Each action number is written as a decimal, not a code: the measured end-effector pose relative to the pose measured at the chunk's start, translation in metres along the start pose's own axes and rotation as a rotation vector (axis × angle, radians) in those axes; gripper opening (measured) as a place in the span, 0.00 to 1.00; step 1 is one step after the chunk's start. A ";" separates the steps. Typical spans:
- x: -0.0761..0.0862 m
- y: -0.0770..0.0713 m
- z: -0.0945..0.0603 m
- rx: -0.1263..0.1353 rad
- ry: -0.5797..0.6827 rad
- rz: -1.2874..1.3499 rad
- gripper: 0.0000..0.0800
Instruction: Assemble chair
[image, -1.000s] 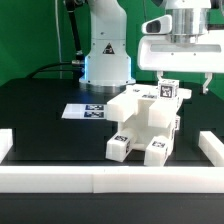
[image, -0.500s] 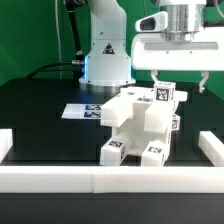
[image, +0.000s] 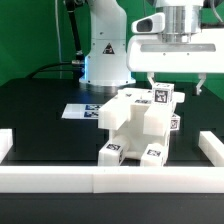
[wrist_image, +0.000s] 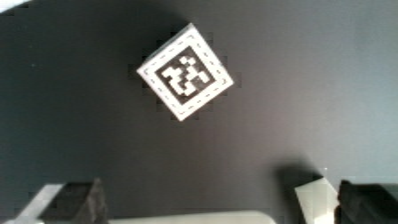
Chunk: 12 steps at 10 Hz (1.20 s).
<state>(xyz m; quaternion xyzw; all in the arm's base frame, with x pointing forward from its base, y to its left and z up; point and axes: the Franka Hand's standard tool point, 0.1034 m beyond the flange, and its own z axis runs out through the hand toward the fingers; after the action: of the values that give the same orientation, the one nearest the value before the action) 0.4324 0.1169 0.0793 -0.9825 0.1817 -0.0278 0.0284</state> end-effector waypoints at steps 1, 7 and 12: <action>0.002 -0.002 -0.001 0.001 -0.002 -0.019 0.81; 0.014 0.013 0.002 -0.008 -0.013 -0.093 0.81; -0.012 -0.010 -0.015 0.019 -0.024 0.100 0.81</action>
Offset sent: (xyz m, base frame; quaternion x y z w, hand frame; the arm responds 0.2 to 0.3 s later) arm 0.0154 -0.0141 -0.0035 0.0214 -0.0184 -0.0523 0.9982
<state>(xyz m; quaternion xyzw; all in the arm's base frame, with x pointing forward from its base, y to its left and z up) 0.4233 0.1299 0.0948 -0.9721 0.2302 -0.0164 0.0412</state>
